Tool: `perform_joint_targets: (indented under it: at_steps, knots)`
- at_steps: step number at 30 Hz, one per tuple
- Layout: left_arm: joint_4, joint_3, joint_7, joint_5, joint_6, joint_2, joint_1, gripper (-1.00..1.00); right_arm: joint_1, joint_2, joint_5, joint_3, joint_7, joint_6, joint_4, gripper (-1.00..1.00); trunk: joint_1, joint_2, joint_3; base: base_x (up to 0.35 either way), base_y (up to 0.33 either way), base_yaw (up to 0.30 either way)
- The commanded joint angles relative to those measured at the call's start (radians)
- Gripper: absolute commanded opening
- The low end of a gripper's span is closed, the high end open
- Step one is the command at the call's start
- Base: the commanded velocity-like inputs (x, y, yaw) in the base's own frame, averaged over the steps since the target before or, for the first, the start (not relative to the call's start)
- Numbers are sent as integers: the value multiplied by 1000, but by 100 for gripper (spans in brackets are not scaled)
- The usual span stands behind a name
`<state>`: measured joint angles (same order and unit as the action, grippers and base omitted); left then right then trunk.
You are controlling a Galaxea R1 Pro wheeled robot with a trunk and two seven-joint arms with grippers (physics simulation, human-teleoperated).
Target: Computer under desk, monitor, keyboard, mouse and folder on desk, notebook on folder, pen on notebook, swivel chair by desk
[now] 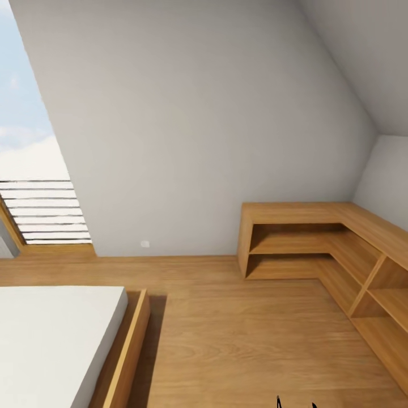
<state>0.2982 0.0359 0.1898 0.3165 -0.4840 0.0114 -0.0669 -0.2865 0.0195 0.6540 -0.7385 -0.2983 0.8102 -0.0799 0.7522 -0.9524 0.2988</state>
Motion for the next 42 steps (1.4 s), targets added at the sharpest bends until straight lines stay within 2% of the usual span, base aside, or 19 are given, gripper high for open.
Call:
perform_joint_targets:
  at_steps: [1, 42]
  knots:
    - [0, 4, 7, 0, -2, 0, -1, 100, 0, 0, 1, -9, -9, 0, -1, 100, 1, -1, 1, 333, 0, 0]
    - [-6, 4, 5, -1, -1, 1, -1, 100, 0, 0, 0, -9, -9, -2, -1, 100, 1, -1, 1, 333, -14, 0]
